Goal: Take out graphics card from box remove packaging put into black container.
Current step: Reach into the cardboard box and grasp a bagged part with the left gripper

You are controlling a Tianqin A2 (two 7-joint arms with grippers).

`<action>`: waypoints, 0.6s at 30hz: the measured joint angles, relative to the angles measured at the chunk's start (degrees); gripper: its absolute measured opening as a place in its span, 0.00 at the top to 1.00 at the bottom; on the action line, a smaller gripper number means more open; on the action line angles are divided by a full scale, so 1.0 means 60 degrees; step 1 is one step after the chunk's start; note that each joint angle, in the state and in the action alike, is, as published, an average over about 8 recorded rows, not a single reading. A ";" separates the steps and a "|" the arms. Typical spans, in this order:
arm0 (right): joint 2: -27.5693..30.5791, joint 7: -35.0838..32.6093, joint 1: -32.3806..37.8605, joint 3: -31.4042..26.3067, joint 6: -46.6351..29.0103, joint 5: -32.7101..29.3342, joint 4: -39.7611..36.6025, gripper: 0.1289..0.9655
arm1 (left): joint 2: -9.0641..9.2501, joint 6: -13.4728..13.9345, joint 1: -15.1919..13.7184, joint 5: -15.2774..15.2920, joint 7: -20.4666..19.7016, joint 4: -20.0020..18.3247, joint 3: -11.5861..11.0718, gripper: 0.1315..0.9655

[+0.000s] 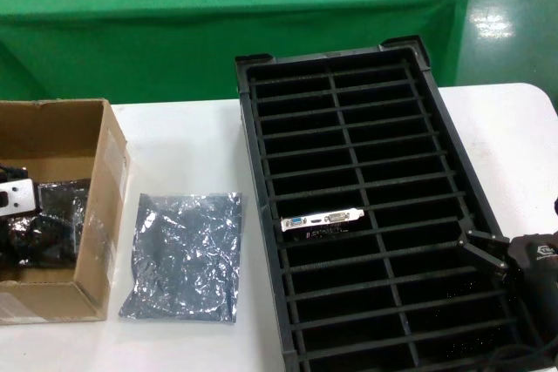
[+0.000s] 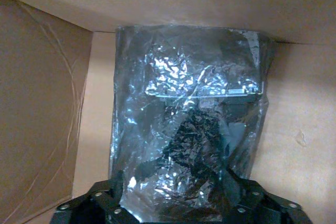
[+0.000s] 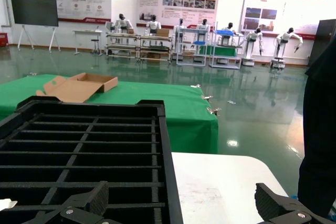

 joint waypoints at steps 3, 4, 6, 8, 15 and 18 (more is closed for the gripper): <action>0.0000 0.0000 0.0000 0.0000 0.0000 0.0000 0.0000 0.00 | -0.0016 -0.0064 0.0039 -0.0045 0.0005 0.0000 -0.0154 0.33; 0.0000 0.0000 0.0000 0.0000 0.0000 0.0000 0.0000 0.00 | -0.0020 -0.0081 0.0049 -0.0056 0.0006 0.0000 -0.0198 0.35; 0.0000 0.0000 0.0000 0.0000 0.0000 0.0000 0.0000 0.00 | -0.0028 -0.0112 0.0067 -0.0069 0.0006 0.0000 -0.0277 0.38; 0.0000 0.0000 0.0000 0.0000 0.0000 0.0000 0.0000 0.00 | -0.0034 -0.0135 0.0080 -0.0071 0.0005 0.0000 -0.0339 0.44; 0.0000 0.0000 0.0000 0.0000 0.0000 0.0000 0.0000 0.00 | -0.0061 -0.0177 0.0098 -0.0039 0.0013 -0.0001 -0.0494 0.64; 0.0000 0.0000 0.0000 0.0000 0.0000 0.0000 0.0000 0.00 | -0.0087 -0.0171 0.0094 -0.0036 0.0028 -0.0005 -0.0565 0.71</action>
